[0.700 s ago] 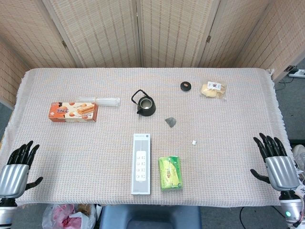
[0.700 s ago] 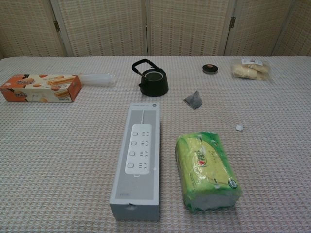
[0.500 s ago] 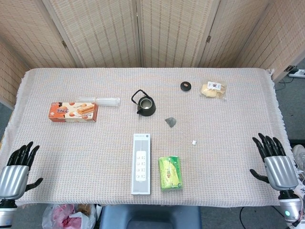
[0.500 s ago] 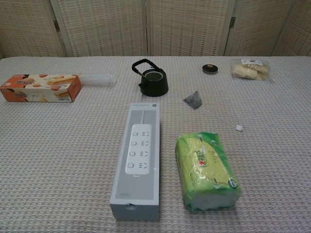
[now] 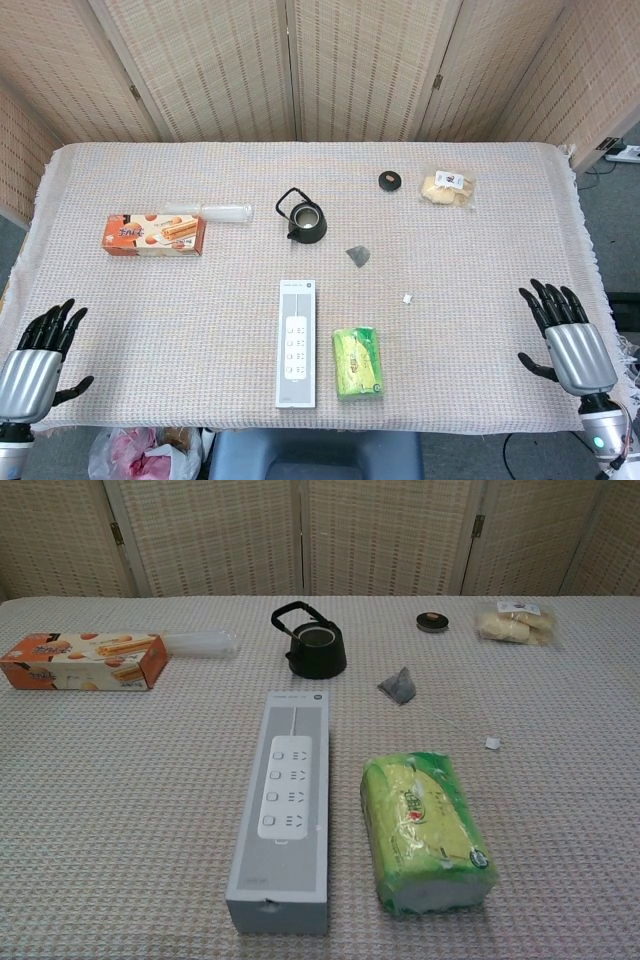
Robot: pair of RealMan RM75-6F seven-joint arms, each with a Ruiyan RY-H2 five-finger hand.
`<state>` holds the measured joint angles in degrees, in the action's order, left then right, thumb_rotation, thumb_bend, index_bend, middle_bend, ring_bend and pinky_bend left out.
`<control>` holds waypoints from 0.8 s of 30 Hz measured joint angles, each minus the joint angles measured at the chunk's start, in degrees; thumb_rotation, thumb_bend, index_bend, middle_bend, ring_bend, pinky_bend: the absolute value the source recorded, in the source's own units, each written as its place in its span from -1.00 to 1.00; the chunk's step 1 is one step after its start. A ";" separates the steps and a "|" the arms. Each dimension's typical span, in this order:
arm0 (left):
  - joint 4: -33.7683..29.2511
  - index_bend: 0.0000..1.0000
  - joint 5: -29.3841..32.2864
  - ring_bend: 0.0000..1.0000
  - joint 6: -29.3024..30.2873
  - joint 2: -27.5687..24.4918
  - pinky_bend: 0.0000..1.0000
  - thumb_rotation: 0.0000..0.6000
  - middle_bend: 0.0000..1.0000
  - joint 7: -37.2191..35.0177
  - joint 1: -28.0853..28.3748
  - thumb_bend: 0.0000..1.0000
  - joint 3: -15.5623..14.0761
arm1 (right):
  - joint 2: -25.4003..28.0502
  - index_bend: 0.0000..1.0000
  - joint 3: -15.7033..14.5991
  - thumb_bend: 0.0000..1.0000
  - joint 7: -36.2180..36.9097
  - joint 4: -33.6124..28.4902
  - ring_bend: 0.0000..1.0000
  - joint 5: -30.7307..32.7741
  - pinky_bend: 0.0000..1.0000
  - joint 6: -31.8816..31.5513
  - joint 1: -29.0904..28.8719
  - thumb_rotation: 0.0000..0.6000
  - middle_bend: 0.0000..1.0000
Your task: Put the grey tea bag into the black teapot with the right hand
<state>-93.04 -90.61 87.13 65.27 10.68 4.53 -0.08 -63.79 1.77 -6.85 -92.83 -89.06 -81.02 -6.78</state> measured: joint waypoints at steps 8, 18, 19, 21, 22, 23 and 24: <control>-0.01 -0.99 -1.48 -1.00 1.45 -0.83 -0.71 1.00 -1.00 -2.15 -0.50 -0.72 -0.33 | -0.68 -0.25 2.36 -0.71 1.48 1.43 -1.00 -1.34 -1.00 2.85 -4.76 1.00 -1.00; 0.65 -0.99 -1.58 -1.00 1.62 -1.94 -0.71 1.00 -1.00 -5.54 -0.82 -0.72 -0.58 | -5.95 -0.11 4.65 -0.67 -1.98 5.11 -1.00 2.38 -1.00 10.51 -10.32 1.00 -1.00; 0.66 -0.99 -1.50 -1.00 1.47 -2.02 -0.71 1.00 -1.00 -5.71 -0.80 -0.72 -0.58 | -6.52 -0.10 4.83 -0.66 -2.52 5.57 -1.00 3.16 -1.00 11.81 -11.03 1.00 -1.00; 0.67 -0.99 -1.35 -1.00 1.21 -2.11 -0.71 1.00 -1.00 -5.94 -0.73 -0.72 -0.56 | -7.33 -0.08 5.08 -0.62 -3.19 6.22 -1.00 4.27 -1.00 13.80 -12.18 1.00 -1.00; 0.68 -0.99 -1.24 -1.00 1.02 -2.17 -0.71 1.00 -1.00 -6.08 -0.66 -0.72 -0.54 | -7.87 -0.08 5.24 -0.61 -3.56 6.65 -1.00 4.97 -1.00 15.13 -13.00 1.00 -1.00; 0.70 -0.99 -1.15 -1.00 0.85 -2.22 -0.71 1.00 -1.00 -6.19 -0.60 -0.72 -0.52 | -8.26 -0.07 5.37 -0.57 -3.77 6.96 -1.00 5.48 -1.00 16.10 -13.62 1.00 -1.00; 0.71 -0.99 -1.05 -1.00 0.68 -2.27 -0.71 1.00 -1.00 -6.31 -0.54 -0.72 -0.50 | -8.62 -0.07 5.50 -0.54 -3.88 7.23 -1.00 5.98 -1.00 17.06 -14.24 1.00 -1.00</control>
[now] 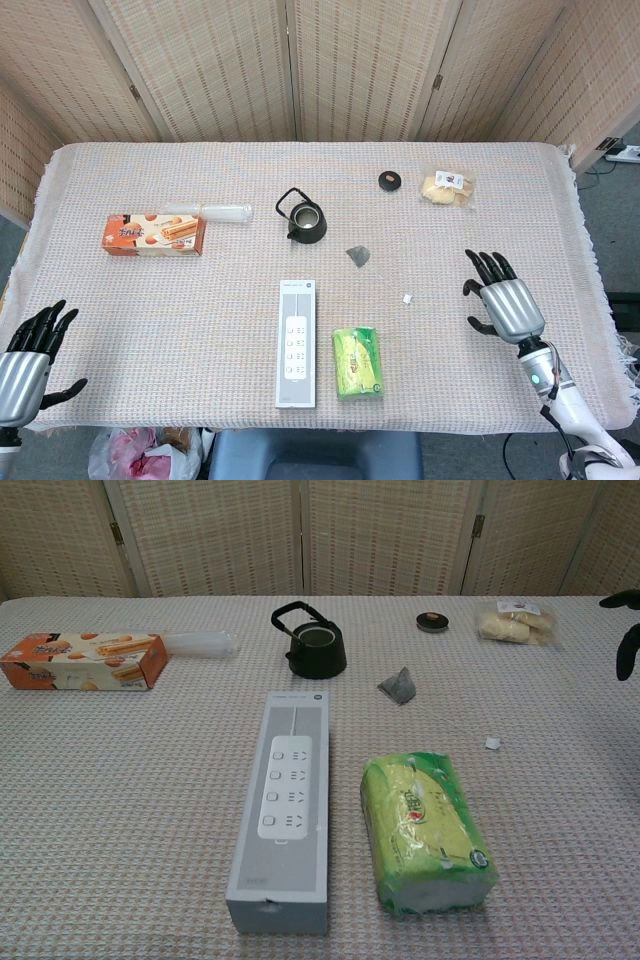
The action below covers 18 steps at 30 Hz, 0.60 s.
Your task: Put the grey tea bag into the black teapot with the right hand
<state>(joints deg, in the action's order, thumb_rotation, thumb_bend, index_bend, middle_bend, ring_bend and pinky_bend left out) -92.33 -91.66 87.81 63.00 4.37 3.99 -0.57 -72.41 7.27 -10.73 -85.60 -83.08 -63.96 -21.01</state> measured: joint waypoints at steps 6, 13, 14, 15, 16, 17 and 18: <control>0.06 -0.99 0.66 -1.00 -1.19 -0.28 -0.71 1.00 -1.00 -0.58 0.47 -0.72 0.15 | -1.67 -0.05 0.88 -0.53 0.43 1.59 -1.00 3.13 -1.00 6.26 -4.11 1.00 -1.00; 0.03 -0.99 1.17 -1.00 -1.58 -0.58 -0.71 1.00 -1.00 -1.16 0.63 -0.72 0.35 | -4.70 -0.06 1.65 -0.51 0.07 4.78 -1.00 6.36 -1.00 10.82 -8.29 1.00 -1.00; 0.02 -0.99 1.16 -1.00 -1.56 -0.59 -0.71 1.00 -1.00 -1.18 0.62 -0.72 0.34 | -5.16 -0.06 1.65 -0.50 -0.22 5.19 -1.00 6.57 -1.00 11.05 -8.61 1.00 -1.00; 0.02 -0.99 1.13 -1.00 -1.54 -0.61 -0.71 1.00 -1.00 -1.23 0.61 -0.72 0.33 | -5.62 -0.06 1.63 -0.50 -0.51 5.60 -1.00 6.80 -1.00 11.28 -8.85 1.00 -1.00; 0.03 -0.99 1.07 -1.00 -1.52 -0.64 -0.71 1.00 -1.00 -1.32 0.59 -0.72 0.28 | -6.25 -0.06 1.59 -0.49 -0.89 6.16 -1.00 7.10 -1.00 11.52 -9.16 1.00 -1.00; 0.03 -0.99 1.01 -1.00 -1.52 -0.67 -0.71 1.00 -1.00 -1.38 0.58 -0.72 0.24 | -6.73 -0.05 1.56 -0.49 -1.21 6.58 -1.00 7.31 -1.00 11.65 -9.38 1.00 -1.00; 0.04 -0.99 0.96 -1.00 -1.52 -0.69 -0.71 1.00 -1.00 -1.44 0.57 -0.72 0.21 | -7.21 -0.06 1.50 -0.48 -1.59 7.03 -1.00 7.47 -1.00 11.72 -9.59 1.00 -1.00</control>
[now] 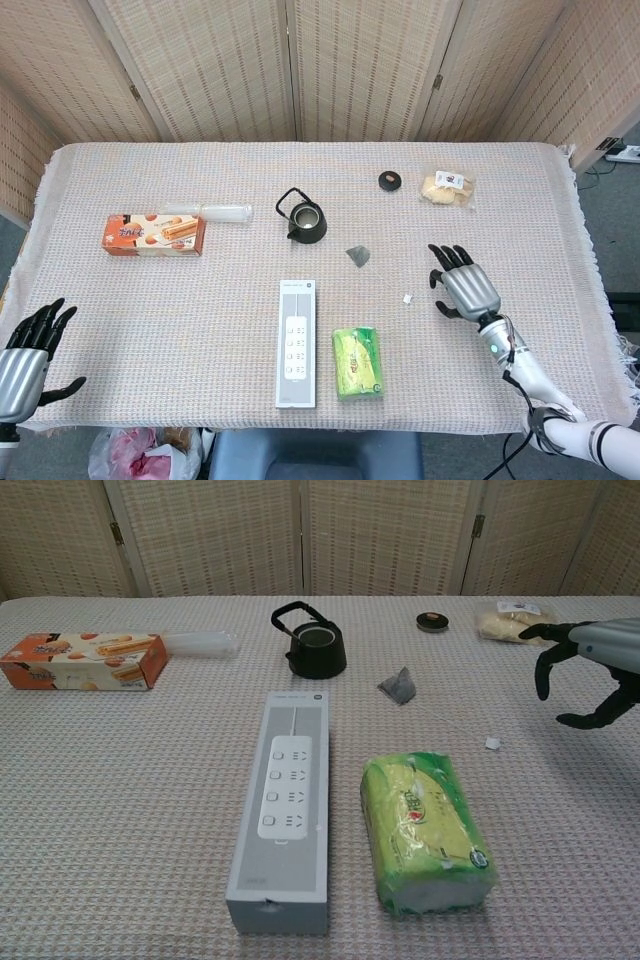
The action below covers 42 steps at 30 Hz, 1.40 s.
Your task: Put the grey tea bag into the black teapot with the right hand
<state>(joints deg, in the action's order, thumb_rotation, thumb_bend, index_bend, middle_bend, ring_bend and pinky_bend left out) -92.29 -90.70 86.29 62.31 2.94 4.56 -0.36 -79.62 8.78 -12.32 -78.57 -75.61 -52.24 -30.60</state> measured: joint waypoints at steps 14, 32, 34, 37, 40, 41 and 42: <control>0.23 -0.99 -0.33 -1.00 0.39 -0.28 -0.71 1.00 -1.00 -0.96 -0.20 -0.72 -0.11 | -8.03 -0.04 -1.60 -0.44 -4.65 7.82 -1.00 -0.14 -1.00 -2.69 -1.61 1.00 -0.98; 0.29 -0.99 -0.25 -1.00 0.23 -0.42 -0.71 1.00 -1.00 -1.35 -0.17 -0.72 -0.11 | -14.12 -0.03 -3.42 -0.43 -4.53 15.25 -1.00 -1.71 -1.00 -2.82 -2.95 1.00 -0.96; 0.29 -0.99 -0.13 -1.00 0.15 -0.43 -0.71 1.00 -1.00 -1.35 -0.16 -0.72 -0.08 | -14.63 -0.03 -3.45 -0.43 -4.26 15.91 -1.00 -1.76 -1.00 -2.70 -3.13 1.00 -0.96; 0.30 -0.99 -0.03 -1.00 0.05 -0.44 -0.71 1.00 -1.00 -1.37 -0.14 -0.72 -0.07 | -15.18 -0.03 -3.41 -0.43 -3.70 16.58 -1.00 -1.83 -1.00 -2.54 -3.39 1.00 -0.95; 0.32 -0.99 0.04 -1.00 0.02 -0.45 -0.71 1.00 -1.00 -1.42 -0.14 -0.72 -0.06 | -15.53 -0.02 -3.39 -0.42 -3.39 16.98 -1.00 -1.92 -1.00 -2.43 -3.58 1.00 -0.94; 0.34 -0.99 0.08 -1.00 0.01 -0.47 -0.71 1.00 -1.00 -1.48 -0.15 -0.72 -0.05 | -15.72 -0.01 -3.38 -0.42 -3.26 17.20 -1.00 -1.94 -1.00 -2.37 -3.67 1.00 -0.94; 0.36 -0.99 0.14 -1.00 0.01 -0.48 -0.71 1.00 -1.00 -1.53 -0.17 -0.72 -0.04 | -15.89 -0.01 -3.36 -0.42 -3.06 17.40 -1.00 -1.96 -1.00 -2.28 -3.77 1.00 -0.94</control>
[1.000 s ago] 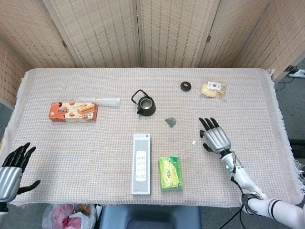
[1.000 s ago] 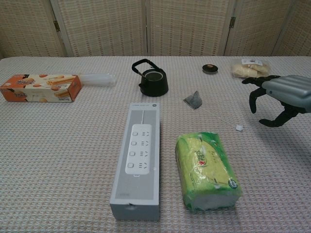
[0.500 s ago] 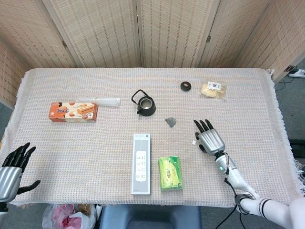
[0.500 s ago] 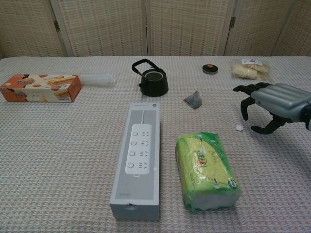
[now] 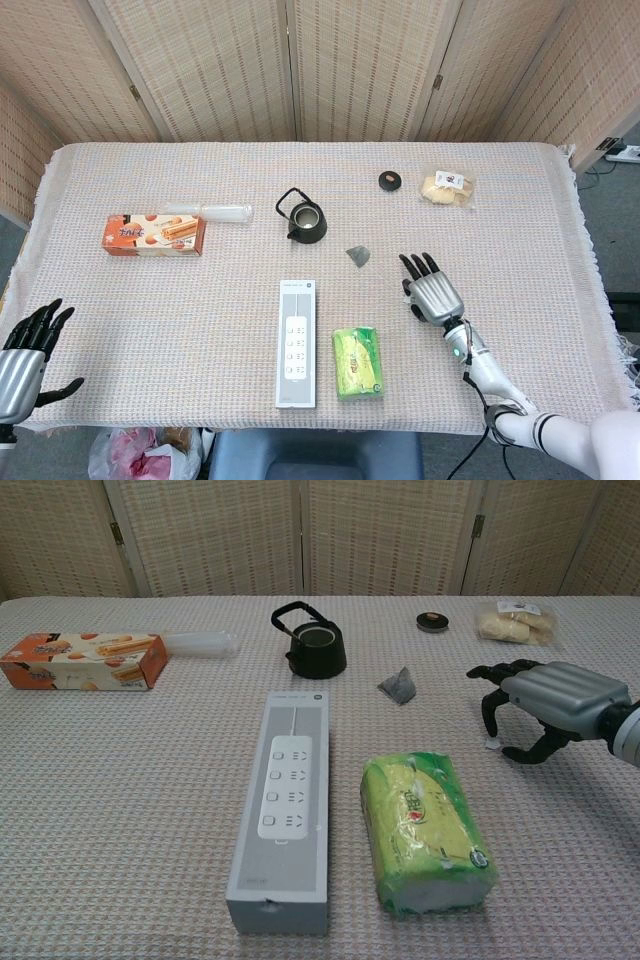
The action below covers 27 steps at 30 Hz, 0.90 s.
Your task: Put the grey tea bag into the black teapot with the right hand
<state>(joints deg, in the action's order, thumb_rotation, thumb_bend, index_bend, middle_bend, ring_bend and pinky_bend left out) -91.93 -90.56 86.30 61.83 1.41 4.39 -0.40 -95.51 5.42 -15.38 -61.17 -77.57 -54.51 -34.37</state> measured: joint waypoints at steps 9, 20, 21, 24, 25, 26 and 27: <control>0.30 -0.99 0.32 -1.00 -0.14 -0.11 -0.71 1.00 -1.00 -0.60 -0.02 -0.72 0.08 | -1.48 0.04 0.33 -0.40 1.35 2.10 -1.00 -0.11 -1.00 0.64 -0.93 1.00 -0.92; 1.12 -1.00 0.73 -1.00 -0.44 -0.13 -0.71 1.00 -1.00 -1.65 0.15 -0.72 0.32 | -3.15 0.22 0.75 -0.35 1.68 4.78 -1.00 0.32 -1.00 1.50 -1.88 1.00 -0.82; 1.20 -1.00 0.73 -1.00 -0.39 -0.11 -0.71 1.00 -1.00 -1.74 0.15 -0.72 0.35 | -3.22 0.24 0.78 -0.35 1.71 4.95 -1.00 0.33 -1.00 1.48 -1.91 1.00 -0.81; 1.46 -1.00 0.65 -1.00 -0.28 -0.02 -0.71 1.00 -1.00 -1.98 0.14 -0.72 0.38 | -3.42 0.27 0.93 -0.34 1.96 5.44 -1.00 0.44 -1.00 1.49 -2.03 1.00 -0.79; 1.58 -1.00 0.55 -1.00 -0.24 0.01 -0.71 1.00 -1.00 -2.07 0.16 -0.72 0.39 | -3.46 0.27 0.98 -0.34 2.10 5.55 -1.00 0.47 -1.00 1.54 -2.09 1.00 -0.79; 1.67 -1.00 0.46 -1.00 -0.18 0.04 -0.71 1.00 -1.00 -2.13 0.17 -0.72 0.39 | -3.50 0.27 1.00 -0.34 2.21 5.63 -1.00 0.49 -1.00 1.58 -2.14 1.00 -0.78; 1.75 -1.00 0.38 -1.00 -0.11 0.08 -0.71 1.00 -1.00 -2.19 0.18 -0.72 0.39 | -3.53 0.28 1.02 -0.34 2.31 5.70 -1.00 0.49 -1.00 1.60 -2.18 1.00 -0.78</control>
<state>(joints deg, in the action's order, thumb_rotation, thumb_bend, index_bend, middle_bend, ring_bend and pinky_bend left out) -90.17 -90.18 86.19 61.91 -0.78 4.57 -0.01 -99.04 6.44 -13.07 -55.48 -77.08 -52.91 -36.55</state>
